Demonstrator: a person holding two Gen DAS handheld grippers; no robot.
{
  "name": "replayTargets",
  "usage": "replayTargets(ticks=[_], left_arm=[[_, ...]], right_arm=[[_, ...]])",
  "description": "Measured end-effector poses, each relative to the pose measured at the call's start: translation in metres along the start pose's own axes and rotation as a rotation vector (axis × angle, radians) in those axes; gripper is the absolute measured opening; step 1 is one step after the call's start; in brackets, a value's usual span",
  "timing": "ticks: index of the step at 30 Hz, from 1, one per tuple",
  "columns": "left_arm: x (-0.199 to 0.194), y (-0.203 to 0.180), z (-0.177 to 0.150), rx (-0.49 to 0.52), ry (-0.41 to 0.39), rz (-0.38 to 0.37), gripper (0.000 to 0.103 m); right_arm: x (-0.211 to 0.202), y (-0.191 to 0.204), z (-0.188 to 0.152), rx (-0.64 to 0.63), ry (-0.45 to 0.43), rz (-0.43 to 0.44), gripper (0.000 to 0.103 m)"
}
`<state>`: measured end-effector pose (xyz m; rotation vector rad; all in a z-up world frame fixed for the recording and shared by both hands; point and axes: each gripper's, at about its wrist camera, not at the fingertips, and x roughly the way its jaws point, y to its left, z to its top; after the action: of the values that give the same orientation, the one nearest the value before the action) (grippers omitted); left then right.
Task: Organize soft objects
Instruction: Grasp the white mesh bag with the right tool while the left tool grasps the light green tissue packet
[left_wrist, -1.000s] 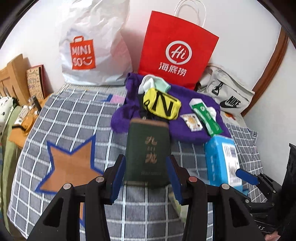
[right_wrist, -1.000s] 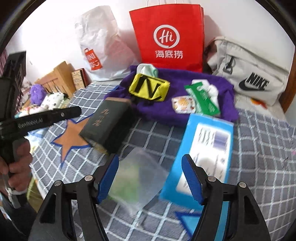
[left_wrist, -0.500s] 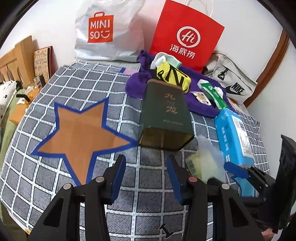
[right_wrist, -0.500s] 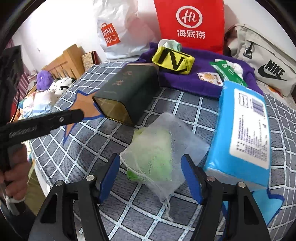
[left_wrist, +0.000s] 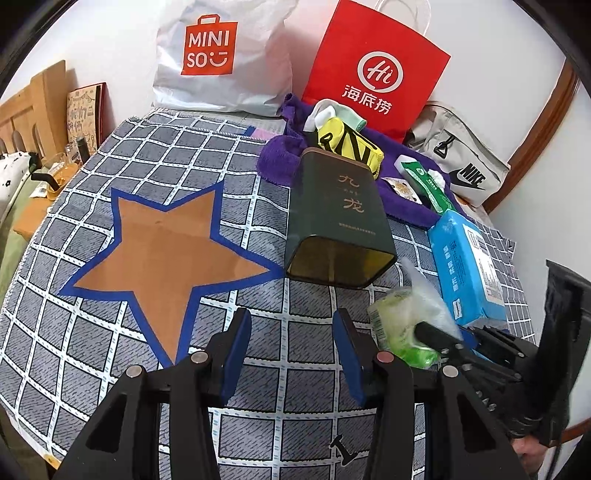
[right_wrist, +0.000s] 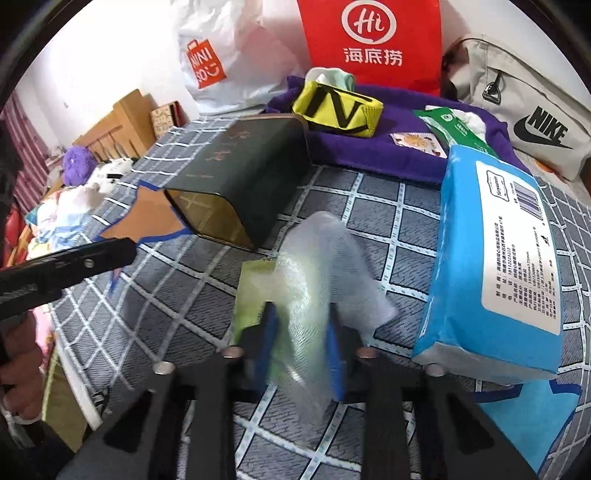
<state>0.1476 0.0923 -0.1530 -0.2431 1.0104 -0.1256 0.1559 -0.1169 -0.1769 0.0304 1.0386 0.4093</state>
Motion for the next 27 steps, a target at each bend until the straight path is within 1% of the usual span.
replayTargets(ticks=[2, 3, 7, 11, 17, 19, 22, 25, 26, 27], left_arm=[[-0.002, -0.002, -0.001, 0.006, 0.0, 0.005, 0.043], [-0.002, -0.003, -0.002, 0.01, 0.002, 0.007, 0.044], [-0.001, -0.01, -0.007, 0.026, 0.023, 0.028, 0.044], [-0.001, -0.022, -0.013, 0.048, 0.037, 0.025, 0.044], [0.007, -0.048, -0.024, 0.08, 0.066, 0.003, 0.044], [0.01, -0.053, -0.026, 0.058, 0.07, -0.018, 0.044], [0.019, -0.065, -0.028, 0.074, 0.1, -0.055, 0.05], [0.025, -0.082, -0.029, 0.113, 0.106, -0.036, 0.055], [0.027, -0.086, -0.029, 0.118, 0.106, -0.036, 0.06], [0.028, -0.09, -0.029, 0.122, 0.107, -0.04, 0.061]], right_arm=[[-0.009, 0.002, -0.001, -0.008, -0.02, 0.034, 0.012], [-0.014, 0.004, -0.001, -0.014, -0.034, 0.044, 0.009], [-0.03, 0.005, -0.006, -0.023, -0.063, 0.059, 0.008], [-0.058, 0.002, -0.015, -0.041, -0.111, 0.089, 0.007], [-0.085, -0.012, -0.038, -0.08, -0.124, 0.045, 0.007], [-0.092, -0.02, -0.048, -0.082, -0.134, 0.03, 0.007], [-0.096, -0.034, -0.06, -0.084, -0.136, 0.003, 0.007], [-0.096, -0.05, -0.071, -0.071, -0.126, -0.009, 0.007], [-0.096, -0.055, -0.075, -0.068, -0.12, -0.015, 0.007], [-0.095, -0.059, -0.078, -0.067, -0.114, -0.021, 0.007]])
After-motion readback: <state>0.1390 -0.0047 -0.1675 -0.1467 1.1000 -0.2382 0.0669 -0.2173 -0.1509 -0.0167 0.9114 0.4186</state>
